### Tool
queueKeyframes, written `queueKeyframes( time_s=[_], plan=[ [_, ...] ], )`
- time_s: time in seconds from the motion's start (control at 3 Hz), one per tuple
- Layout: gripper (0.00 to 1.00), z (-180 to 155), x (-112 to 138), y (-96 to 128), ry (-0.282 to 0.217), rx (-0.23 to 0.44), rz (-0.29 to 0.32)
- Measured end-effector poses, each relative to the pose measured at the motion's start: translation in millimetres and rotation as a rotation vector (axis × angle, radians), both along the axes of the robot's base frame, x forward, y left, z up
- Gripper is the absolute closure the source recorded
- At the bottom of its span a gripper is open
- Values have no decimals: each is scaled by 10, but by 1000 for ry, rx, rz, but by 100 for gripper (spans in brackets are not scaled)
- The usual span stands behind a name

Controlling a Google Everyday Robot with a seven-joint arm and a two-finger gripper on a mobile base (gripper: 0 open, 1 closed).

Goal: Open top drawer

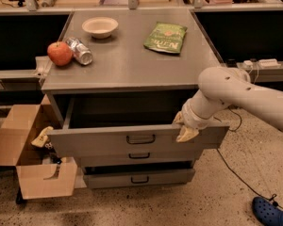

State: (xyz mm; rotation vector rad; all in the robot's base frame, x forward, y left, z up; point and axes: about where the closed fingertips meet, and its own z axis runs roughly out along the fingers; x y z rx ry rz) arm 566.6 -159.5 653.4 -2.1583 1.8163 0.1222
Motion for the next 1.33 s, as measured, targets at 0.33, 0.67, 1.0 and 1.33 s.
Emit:
queueKeyframes(
  time_s=[0.33, 0.67, 1.0, 1.33],
  plan=[
    [0, -9, -94, -52, 7, 15, -16],
    [0, -9, -94, -51, 8, 15, -16],
    [0, -38, -224, -39, 37, -16, 28],
    [0, -151, -466, -120, 91, -47, 45]
  ],
)
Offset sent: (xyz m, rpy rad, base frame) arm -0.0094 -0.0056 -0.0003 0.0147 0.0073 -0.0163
